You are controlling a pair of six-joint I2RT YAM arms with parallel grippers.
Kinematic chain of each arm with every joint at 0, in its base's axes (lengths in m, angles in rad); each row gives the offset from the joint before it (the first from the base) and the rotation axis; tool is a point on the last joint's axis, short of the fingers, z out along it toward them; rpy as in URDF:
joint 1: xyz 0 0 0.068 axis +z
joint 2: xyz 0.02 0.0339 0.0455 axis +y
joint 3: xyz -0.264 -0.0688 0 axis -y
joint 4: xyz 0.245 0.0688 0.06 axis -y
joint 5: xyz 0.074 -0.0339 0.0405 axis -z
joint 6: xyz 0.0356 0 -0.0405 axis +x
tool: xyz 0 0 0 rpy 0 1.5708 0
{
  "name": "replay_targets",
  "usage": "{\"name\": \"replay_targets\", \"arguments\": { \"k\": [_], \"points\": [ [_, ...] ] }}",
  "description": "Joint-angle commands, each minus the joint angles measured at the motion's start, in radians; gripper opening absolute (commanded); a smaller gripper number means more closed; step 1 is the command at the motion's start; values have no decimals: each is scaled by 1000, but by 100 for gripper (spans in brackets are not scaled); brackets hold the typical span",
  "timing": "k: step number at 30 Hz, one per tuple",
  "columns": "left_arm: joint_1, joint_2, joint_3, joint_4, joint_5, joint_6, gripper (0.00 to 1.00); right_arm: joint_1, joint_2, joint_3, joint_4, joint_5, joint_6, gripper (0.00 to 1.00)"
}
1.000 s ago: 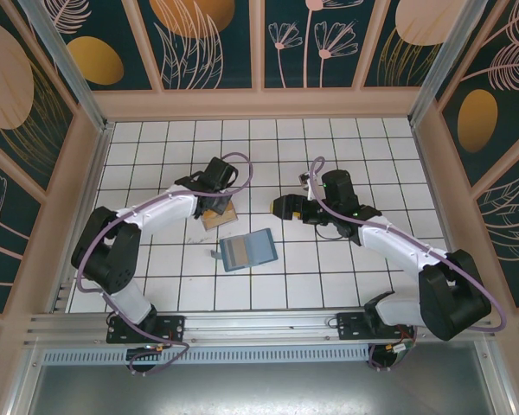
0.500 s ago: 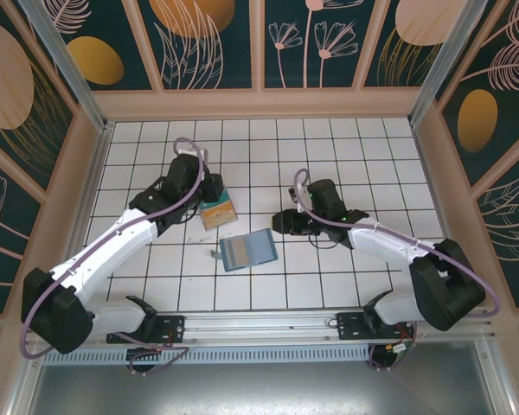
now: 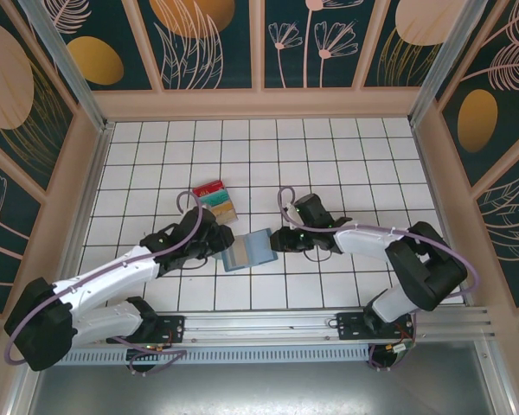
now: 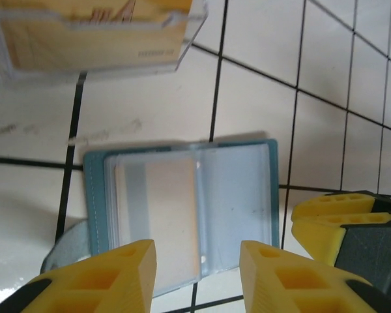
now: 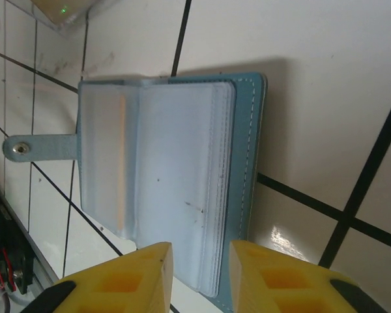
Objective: Take the credit cards out of the card holder
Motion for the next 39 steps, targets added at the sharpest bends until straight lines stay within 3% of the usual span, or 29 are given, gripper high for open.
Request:
{"name": "replay_targets", "arguments": {
  "k": [1,16,31,39],
  "points": [
    [-16,25,-24,77,6,-95,40,17,30,-14,39,29,10,28],
    [-34,140,-77,137,36,-116,39,53,50,-43,54,79,50,11],
    [-41,239,-63,133,36,-111,37,67,41,-52,59,87,61,10],
    [-46,237,-80,265,92,-103,39,68,48,-53,62,85,62,10]
  ]
}}
